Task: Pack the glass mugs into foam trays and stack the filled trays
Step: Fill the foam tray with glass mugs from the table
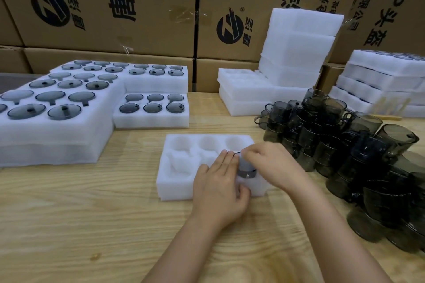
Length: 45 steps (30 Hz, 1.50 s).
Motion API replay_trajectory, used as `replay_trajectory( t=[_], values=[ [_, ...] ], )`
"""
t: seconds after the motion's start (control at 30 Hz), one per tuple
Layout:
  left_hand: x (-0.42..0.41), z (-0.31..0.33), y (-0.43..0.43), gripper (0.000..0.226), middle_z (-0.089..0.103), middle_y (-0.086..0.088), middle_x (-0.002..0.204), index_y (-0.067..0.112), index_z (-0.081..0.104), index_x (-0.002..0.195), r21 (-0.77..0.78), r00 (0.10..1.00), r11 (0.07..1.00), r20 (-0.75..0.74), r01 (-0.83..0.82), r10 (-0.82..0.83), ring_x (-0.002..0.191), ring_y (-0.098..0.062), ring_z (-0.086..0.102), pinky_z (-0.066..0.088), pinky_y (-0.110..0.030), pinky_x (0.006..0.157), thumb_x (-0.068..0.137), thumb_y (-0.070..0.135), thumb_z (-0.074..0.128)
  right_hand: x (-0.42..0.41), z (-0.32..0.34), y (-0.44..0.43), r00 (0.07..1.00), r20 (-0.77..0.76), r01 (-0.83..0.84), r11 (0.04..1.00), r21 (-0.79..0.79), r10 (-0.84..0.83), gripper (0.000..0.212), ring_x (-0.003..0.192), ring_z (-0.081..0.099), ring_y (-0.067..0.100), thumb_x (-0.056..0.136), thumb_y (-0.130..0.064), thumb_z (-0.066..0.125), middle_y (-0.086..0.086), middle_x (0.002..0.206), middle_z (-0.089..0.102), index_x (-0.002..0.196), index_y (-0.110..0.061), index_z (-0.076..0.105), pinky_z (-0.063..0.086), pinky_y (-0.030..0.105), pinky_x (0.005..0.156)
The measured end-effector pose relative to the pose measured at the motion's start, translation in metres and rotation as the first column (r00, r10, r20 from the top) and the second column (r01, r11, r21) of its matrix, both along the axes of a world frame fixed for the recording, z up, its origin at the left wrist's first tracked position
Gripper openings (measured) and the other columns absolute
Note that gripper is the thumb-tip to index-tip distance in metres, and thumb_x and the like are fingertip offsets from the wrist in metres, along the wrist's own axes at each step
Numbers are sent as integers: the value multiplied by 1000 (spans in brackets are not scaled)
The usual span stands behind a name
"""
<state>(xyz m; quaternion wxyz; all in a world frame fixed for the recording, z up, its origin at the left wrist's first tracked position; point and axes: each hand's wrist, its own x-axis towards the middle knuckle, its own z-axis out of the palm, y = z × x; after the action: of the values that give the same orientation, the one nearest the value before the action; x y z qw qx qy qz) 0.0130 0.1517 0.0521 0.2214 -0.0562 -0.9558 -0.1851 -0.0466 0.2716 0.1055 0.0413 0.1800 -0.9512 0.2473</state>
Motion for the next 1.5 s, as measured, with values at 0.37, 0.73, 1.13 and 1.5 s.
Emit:
replay_trajectory(
  t=[0.37, 0.73, 1.13, 1.5],
  values=[
    [-4, -5, 6, 65, 69, -12, 114, 2, 72, 108, -76, 996, 993, 20, -89, 91, 112, -20, 64, 51, -30, 86, 66, 38, 37, -52, -39, -35, 984, 128, 85, 952, 293, -127, 53, 143, -22, 22, 101, -37, 11, -6, 159, -10, 151, -27, 1, -17, 54, 111],
    [-2, -10, 6, 59, 65, -12, 124, 0, 66, 117, -158, 997, 986, -60, -48, 39, 118, -22, 60, 52, -36, 86, 74, 31, 40, -66, -47, -21, 965, 256, -46, 999, -27, 52, 60, 145, -14, 13, 98, -51, 8, -5, 160, -5, 151, -23, 7, -1, 47, 118],
    [-9, -19, 4, 52, 68, -8, 119, 6, 71, 108, -155, 991, 988, -134, -13, -8, 113, -18, 63, 49, -41, 97, 73, 28, 41, -11, -12, 23, 815, -482, 304, 945, -119, -323, 28, 106, 54, 33, 87, -17, 59, 8, 119, 61, 113, -9, 64, 39, 40, 88],
    [-11, -18, 3, 45, 67, -10, 120, 7, 72, 101, -99, 990, 995, -142, -3, -12, 111, -19, 64, 36, -37, 93, 73, 26, 42, -4, 22, 125, 580, -461, 808, 547, 220, -671, 41, 125, 30, 39, 87, -29, 59, 23, 134, 42, 122, -8, 52, 18, 52, 107]
  ],
)
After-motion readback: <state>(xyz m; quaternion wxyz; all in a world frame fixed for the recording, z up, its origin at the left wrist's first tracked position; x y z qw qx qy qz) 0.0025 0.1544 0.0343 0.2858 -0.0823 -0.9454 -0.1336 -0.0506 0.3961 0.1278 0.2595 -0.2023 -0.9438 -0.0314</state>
